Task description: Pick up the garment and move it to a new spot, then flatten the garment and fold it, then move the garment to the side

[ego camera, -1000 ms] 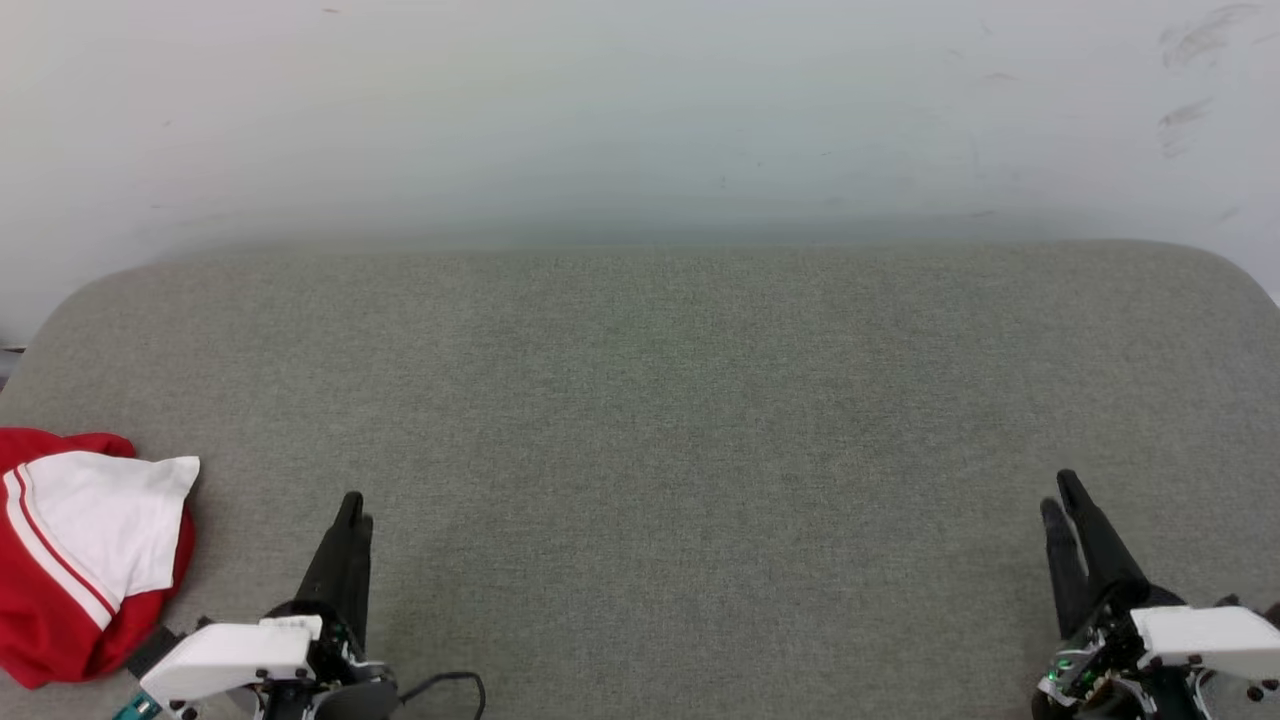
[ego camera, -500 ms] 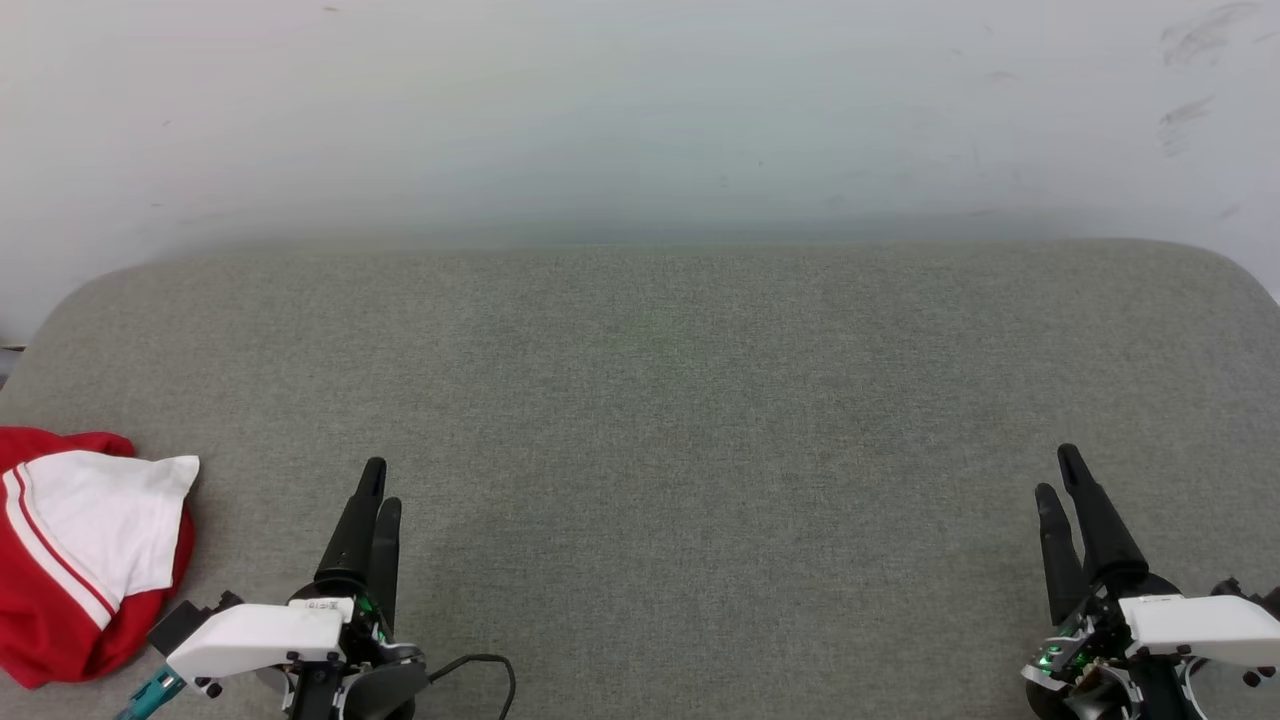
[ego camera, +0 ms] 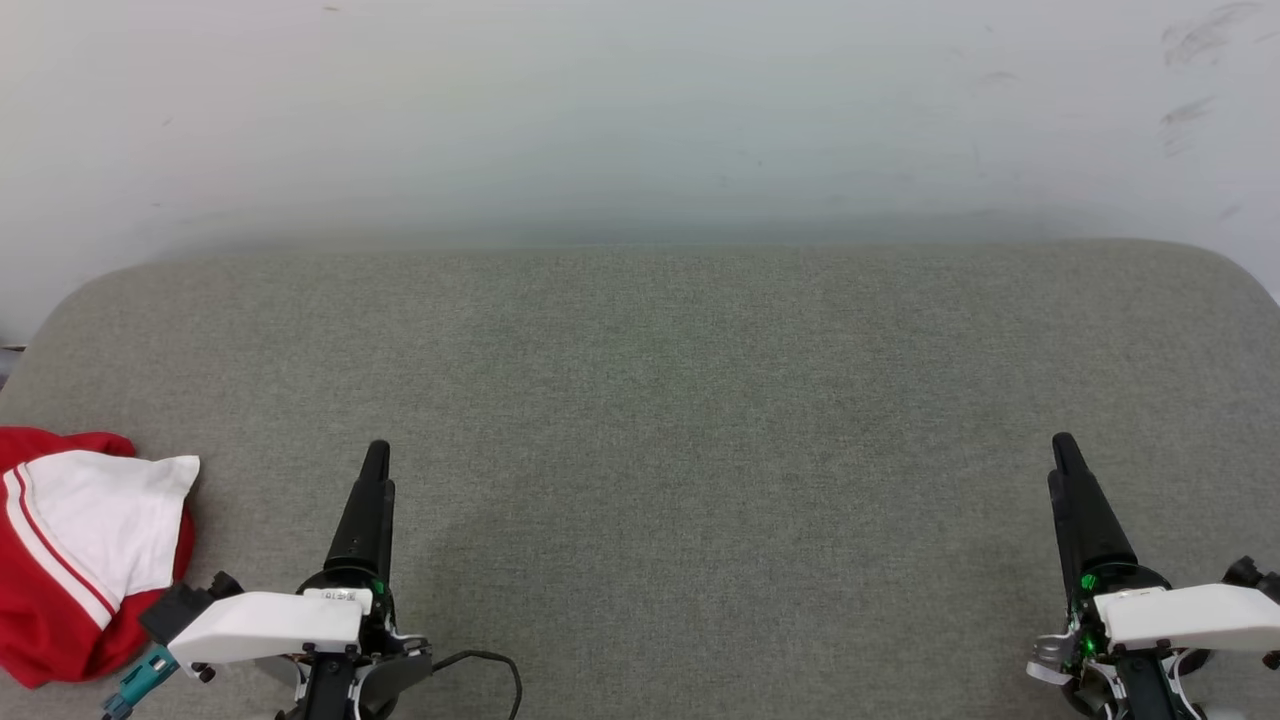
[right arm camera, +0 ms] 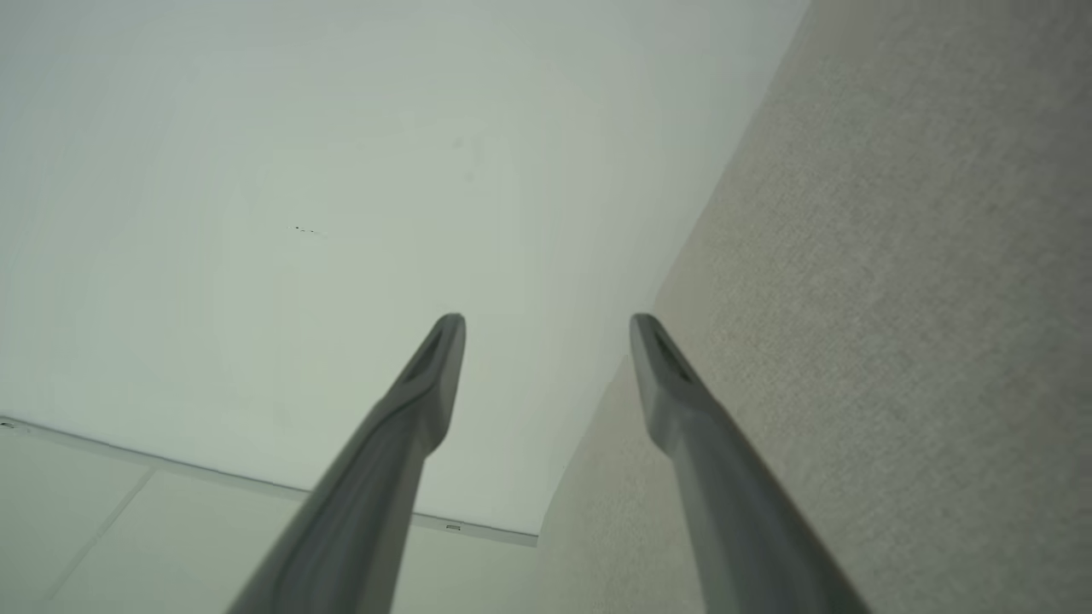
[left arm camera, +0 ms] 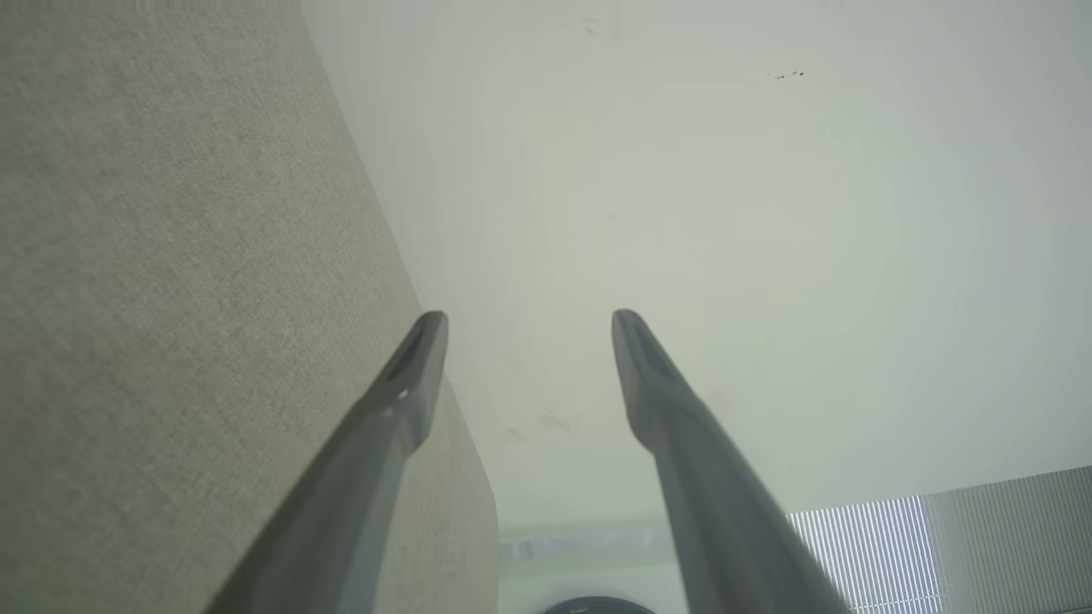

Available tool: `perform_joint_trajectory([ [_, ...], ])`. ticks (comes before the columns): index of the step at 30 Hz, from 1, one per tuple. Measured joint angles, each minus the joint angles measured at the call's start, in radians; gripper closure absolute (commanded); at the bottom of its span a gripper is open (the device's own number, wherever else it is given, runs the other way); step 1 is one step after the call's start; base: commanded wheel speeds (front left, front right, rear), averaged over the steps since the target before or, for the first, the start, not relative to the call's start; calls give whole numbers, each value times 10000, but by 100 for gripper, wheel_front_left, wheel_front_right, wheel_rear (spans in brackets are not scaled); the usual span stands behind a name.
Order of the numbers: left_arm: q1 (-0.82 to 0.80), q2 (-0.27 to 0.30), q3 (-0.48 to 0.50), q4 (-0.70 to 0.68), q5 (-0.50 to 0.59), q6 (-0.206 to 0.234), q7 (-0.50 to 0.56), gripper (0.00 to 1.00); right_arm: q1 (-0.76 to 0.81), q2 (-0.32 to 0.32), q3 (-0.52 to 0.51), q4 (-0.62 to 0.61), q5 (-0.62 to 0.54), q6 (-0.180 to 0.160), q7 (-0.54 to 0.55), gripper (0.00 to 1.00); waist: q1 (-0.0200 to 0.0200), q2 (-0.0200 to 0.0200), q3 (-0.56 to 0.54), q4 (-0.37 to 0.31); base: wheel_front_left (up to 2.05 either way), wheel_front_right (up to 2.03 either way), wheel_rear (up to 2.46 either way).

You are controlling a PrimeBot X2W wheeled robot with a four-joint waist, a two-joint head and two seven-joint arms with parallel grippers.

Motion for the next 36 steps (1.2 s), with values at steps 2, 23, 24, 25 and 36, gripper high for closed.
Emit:
perform_joint_trajectory([
  [2, 0, -2, 15, -40, 234, 0, -75, 0, 2, 0, -15, -29, -527, 2, -59, 0, 0, 0, -3, -1, 0, 0, 0],
  [23, 4, 2, -299, -497, 4416, 0, -777, 0, 90, 23, 13, -489, -5676, 2, -359, 0, -1, 0, -84, -20, 0, 0, 0],
  [24, 6, 4, -314, -493, 4617, 0, -821, 0, 102, 23, 2, -535, -5871, 2, -359, 0, -1, 0, -85, -21, 0, 0, 0],
  [25, 7, 4, -351, -479, 4792, 0, -861, 0, 105, 23, -10, -589, -6061, 2, -359, 0, -1, 0, -87, -23, 0, 0, 0],
  [36, 11, 4, -362, -337, 7055, 0, -1164, 0, 269, 48, -15, -1080, -8019, 2, -211, 0, -2, 0, -111, -20, 0, 0, 0],
])
